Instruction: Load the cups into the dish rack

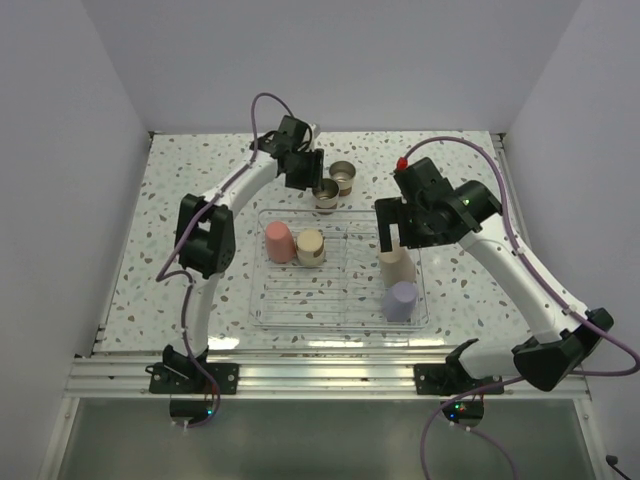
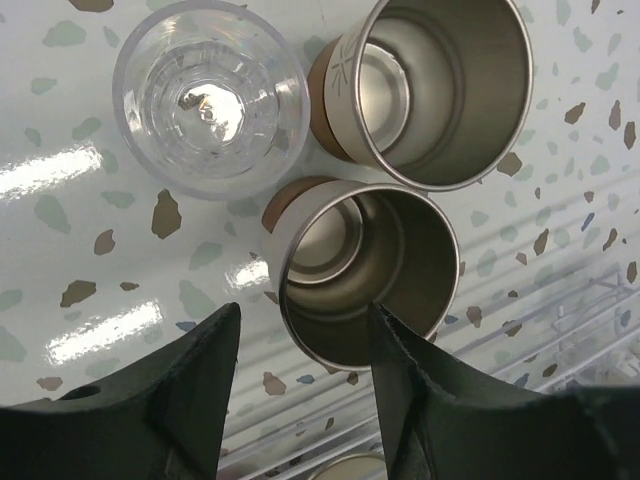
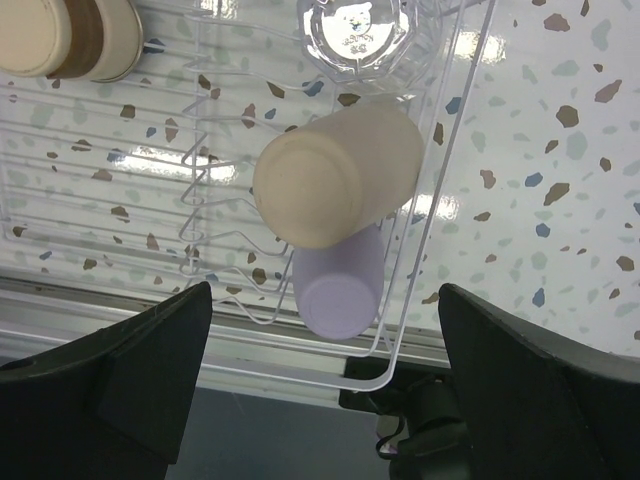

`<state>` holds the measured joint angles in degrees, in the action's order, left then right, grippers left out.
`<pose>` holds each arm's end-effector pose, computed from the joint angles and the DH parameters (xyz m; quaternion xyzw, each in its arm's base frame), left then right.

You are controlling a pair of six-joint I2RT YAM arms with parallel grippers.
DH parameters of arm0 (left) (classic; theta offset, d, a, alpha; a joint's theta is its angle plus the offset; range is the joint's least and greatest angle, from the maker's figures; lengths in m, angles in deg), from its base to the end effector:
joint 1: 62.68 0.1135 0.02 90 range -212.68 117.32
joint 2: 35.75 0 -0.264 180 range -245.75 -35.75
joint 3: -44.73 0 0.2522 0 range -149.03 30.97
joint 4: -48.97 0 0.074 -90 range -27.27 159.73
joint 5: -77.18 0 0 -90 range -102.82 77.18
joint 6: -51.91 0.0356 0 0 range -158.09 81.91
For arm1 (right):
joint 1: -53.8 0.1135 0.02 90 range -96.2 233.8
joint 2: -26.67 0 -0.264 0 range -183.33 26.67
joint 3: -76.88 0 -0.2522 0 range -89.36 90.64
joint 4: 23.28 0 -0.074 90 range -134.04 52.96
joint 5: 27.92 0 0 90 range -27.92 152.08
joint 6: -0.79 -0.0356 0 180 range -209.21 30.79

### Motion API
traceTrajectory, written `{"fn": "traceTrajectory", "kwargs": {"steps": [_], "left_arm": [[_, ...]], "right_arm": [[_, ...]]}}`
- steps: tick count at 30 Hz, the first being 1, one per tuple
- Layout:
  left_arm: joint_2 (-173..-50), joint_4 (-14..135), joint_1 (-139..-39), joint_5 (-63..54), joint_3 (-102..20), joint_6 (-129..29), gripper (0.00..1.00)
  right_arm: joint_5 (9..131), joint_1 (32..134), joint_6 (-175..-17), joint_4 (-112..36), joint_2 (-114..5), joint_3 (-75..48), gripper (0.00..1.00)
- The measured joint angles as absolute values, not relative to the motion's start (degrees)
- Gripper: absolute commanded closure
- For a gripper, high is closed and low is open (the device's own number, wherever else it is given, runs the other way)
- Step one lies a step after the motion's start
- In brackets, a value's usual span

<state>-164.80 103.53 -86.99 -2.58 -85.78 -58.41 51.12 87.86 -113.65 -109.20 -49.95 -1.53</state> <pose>0.4566 -0.2132 0.2378 0.0611 0.9433 -0.1980 0.2595 0.2030 0.1291 0.3816 -0.0569 0.9622 0.0413 0.2630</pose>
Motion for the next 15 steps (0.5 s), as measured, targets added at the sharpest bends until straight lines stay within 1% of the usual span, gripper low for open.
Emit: {"fn": "traceTrajectory", "kwargs": {"steps": [1, 2, 4, 6, 7, 8, 9, 10, 15], "left_arm": [[-165.63, 103.51, -87.10, -2.79, -86.34, -58.41, 0.47], [-166.44, 103.62, -87.13, -2.99, -86.87, -58.39, 0.53], [-168.06, 103.66, -87.15, -3.54, -87.66, -58.43, 0.59], [-169.32, 103.64, -87.15, -4.19, -88.07, -58.43, 0.67], [-169.81, 103.66, -87.15, -4.35, -88.20, -58.48, 0.74], [-170.13, 103.64, -87.15, -4.54, -88.22, -58.43, 0.88], [-170.33, 103.73, -87.15, -4.72, -88.27, -58.63, 0.96], [-170.42, 103.81, -87.15, -5.09, -88.40, -58.50, 1.00], [-170.42, 103.68, -87.15, -6.03, -88.77, -58.45, 1.00]], "right_arm": [[51.12, 87.86, -113.65, -109.20, -50.03, -1.53, 0.02], [51.12, 87.86, -113.65, -109.15, -50.17, -1.53, 0.02], [51.12, 87.86, -113.65, -109.09, -50.36, -1.53, 0.02], [51.12, 87.86, -113.65, -109.04, -50.54, -1.53, 0.02], [51.12, 87.86, -113.65, -109.02, -50.58, -1.53, 0.02], [51.12, 87.86, -113.65, -109.02, -50.58, -1.53, 0.02], [51.12, 87.84, -113.68, -109.00, -50.58, -1.53, 0.02], [51.12, 87.86, -113.72, -109.00, -50.58, -1.53, 0.02], [51.10, 87.84, -113.92, -109.00, -50.56, -1.53, 0.02]]}}
